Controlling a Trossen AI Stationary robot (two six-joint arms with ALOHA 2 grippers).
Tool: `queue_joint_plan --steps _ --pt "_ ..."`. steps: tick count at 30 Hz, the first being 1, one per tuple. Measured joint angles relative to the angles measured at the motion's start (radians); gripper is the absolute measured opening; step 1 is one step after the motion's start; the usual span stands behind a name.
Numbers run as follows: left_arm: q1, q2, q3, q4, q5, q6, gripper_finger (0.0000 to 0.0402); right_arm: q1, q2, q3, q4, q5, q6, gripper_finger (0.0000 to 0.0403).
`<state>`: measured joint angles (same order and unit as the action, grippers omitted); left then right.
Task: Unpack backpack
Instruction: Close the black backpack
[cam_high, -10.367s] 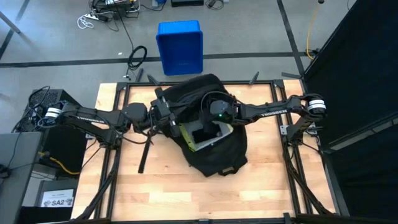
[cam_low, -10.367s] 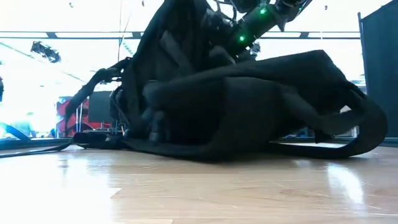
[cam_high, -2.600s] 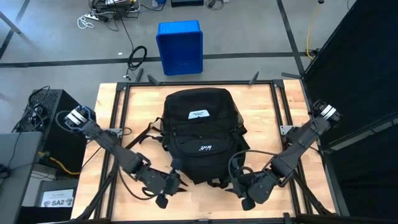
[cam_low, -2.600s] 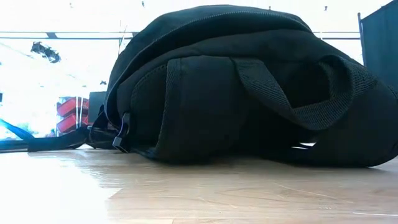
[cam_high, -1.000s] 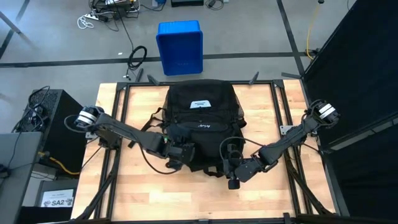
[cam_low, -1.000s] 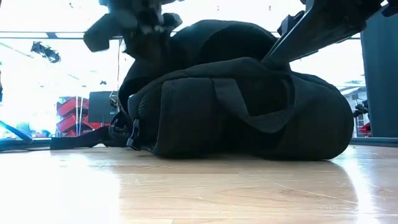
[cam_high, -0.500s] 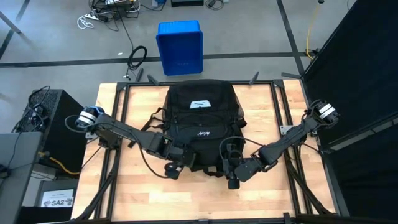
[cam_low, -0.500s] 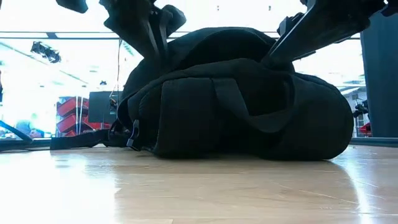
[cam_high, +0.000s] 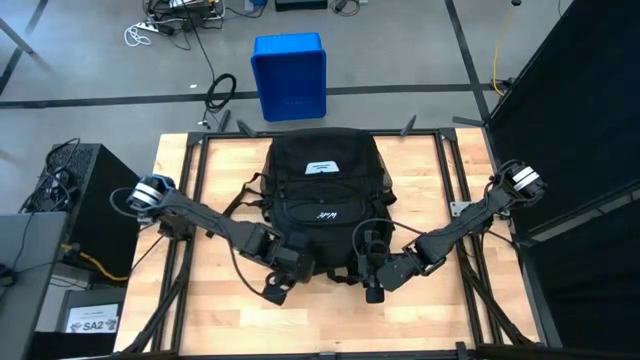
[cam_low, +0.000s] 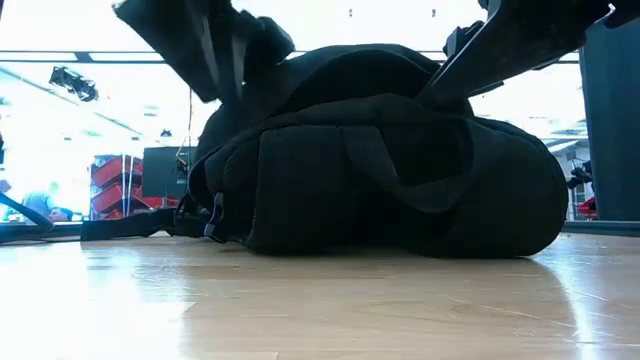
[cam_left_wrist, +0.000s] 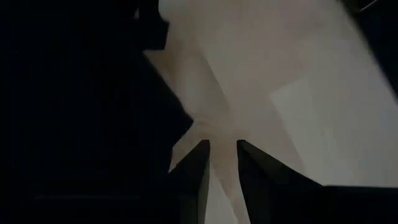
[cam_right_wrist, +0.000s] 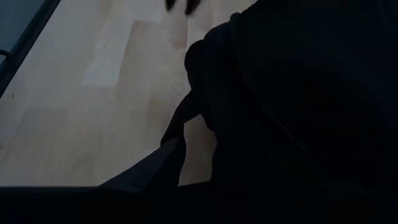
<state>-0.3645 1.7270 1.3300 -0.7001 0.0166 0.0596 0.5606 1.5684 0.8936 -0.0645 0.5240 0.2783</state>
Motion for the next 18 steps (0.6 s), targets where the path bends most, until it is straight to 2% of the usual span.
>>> queue_joint_plan --steps 5,11,18 --pt "0.063 0.015 -0.001 0.001 -0.055 0.066 0.0059 -0.001 0.000 0.000 -0.001 -0.016 0.017 0.0190" --pt "0.121 0.007 0.000 -0.005 -0.067 0.119 0.0059 -0.002 0.000 0.000 -0.004 -0.031 0.024 0.0196" --pt "0.142 -0.001 0.000 -0.058 -0.067 0.120 0.0059 -0.001 0.000 0.000 0.001 -0.019 -0.002 0.0193"
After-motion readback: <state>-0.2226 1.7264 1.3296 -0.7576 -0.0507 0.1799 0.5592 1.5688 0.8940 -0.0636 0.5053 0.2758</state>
